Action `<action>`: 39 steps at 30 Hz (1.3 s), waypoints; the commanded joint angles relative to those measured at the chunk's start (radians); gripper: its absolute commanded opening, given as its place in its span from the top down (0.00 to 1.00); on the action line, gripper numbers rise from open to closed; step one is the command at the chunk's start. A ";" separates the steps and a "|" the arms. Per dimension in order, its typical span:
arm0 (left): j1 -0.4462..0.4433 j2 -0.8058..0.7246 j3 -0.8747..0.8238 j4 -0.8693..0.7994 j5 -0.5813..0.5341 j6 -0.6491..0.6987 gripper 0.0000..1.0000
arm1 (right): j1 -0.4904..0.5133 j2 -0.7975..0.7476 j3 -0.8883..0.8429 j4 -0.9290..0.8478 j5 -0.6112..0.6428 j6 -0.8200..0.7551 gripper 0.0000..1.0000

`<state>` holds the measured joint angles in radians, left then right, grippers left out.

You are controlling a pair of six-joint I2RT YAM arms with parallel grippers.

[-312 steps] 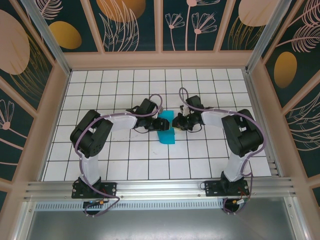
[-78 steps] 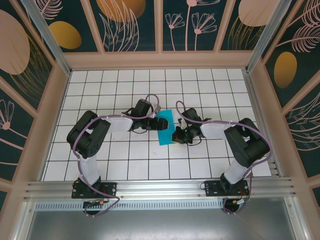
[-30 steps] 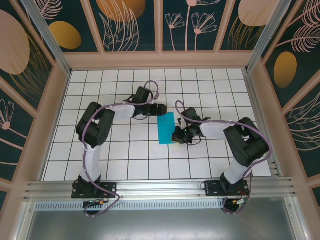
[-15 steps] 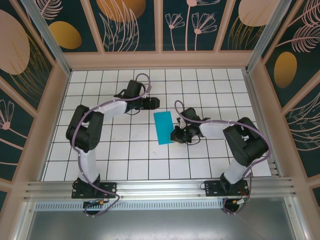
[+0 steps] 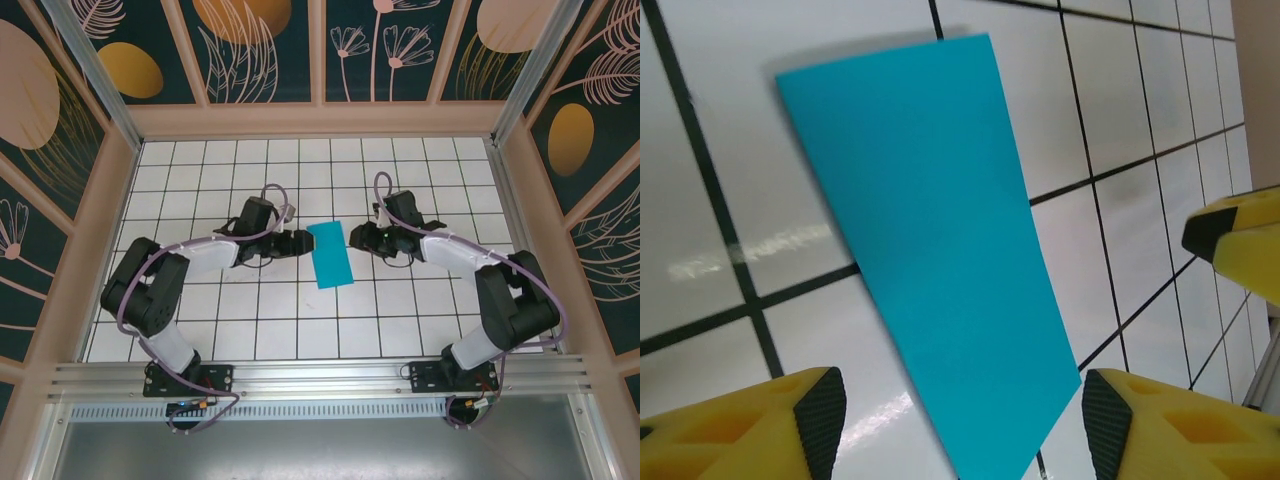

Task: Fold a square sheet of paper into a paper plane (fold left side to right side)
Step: Fold the triangle a second time at the center of the table.

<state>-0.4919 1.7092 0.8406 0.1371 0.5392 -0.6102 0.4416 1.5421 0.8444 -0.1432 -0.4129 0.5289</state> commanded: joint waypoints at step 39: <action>-0.030 0.160 0.184 -0.016 -0.027 0.019 0.38 | -0.041 0.405 0.304 0.107 -0.056 -0.092 0.48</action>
<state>-0.5175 1.9205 1.0206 0.1562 0.5343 -0.6235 0.3969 1.9144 1.1034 -0.0513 -0.4282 0.4675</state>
